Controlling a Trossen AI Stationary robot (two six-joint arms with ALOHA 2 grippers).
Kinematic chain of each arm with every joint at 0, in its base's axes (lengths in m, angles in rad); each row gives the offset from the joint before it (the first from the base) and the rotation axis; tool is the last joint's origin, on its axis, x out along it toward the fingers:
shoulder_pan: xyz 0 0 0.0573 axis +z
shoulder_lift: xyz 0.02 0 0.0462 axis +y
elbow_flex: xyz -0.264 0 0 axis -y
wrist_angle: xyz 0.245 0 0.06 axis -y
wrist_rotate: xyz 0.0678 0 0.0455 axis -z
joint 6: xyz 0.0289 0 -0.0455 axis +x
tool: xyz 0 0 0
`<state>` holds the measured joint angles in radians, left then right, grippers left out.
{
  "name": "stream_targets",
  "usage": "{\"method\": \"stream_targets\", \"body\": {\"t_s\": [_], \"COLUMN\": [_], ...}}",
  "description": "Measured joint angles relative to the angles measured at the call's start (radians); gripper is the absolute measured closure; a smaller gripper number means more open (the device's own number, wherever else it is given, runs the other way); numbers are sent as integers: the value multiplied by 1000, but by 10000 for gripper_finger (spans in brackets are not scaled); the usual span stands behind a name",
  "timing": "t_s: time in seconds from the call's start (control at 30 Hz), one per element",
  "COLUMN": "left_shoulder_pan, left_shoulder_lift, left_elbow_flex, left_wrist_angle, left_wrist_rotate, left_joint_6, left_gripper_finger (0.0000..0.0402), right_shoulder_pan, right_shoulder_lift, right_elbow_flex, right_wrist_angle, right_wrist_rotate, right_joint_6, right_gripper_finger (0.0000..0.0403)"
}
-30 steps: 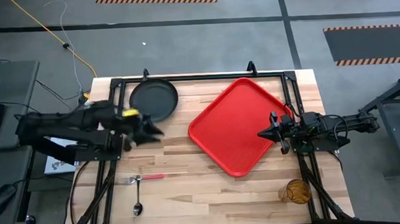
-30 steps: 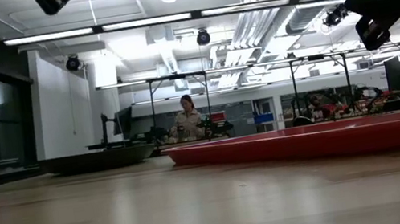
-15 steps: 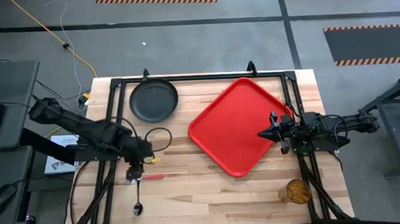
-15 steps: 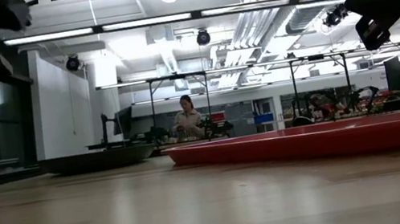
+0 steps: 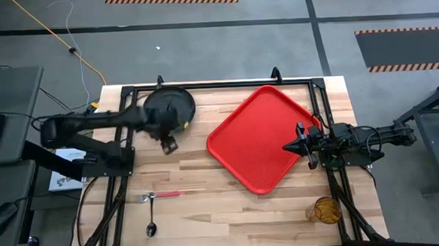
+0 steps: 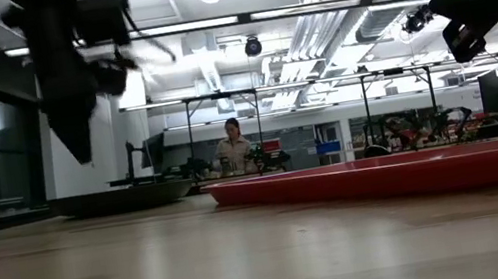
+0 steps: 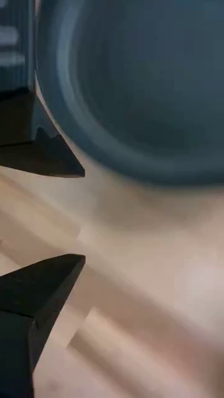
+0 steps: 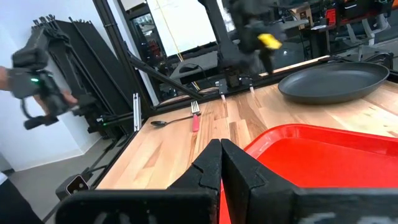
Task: Pick and place plate/cup/fork/spoon on tray
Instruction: Put the black plate on the red serving tray
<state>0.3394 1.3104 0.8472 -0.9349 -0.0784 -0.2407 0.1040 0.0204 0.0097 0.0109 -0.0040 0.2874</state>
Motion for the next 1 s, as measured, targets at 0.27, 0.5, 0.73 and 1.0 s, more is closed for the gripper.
{"method": "stream_targets", "body": {"t_s": [0.27, 0.5, 0.73, 1.0], "left_shoulder_pan": [111, 104, 103, 80], "left_shoulder_lift": [152, 247, 323, 347], "left_elbow_flex": [30, 29, 29, 36], "left_wrist_angle": [47, 120, 179, 174], "left_wrist_rotate": [35, -76, -73, -103], "left_joint_6": [95, 130, 199, 278], "left_gripper_finger": [200, 200, 206, 350], "right_shoulder_pan": [0, 0, 0, 0], "right_shoulder_lift": [0, 0, 0, 0], "right_elbow_flex": [0, 0, 0, 0], "right_wrist_angle": [0, 0, 0, 0], "right_wrist_rotate": [0, 0, 0, 0], "right_joint_6": [0, 0, 0, 0], "right_gripper_finger": [402, 402, 402, 402]}}
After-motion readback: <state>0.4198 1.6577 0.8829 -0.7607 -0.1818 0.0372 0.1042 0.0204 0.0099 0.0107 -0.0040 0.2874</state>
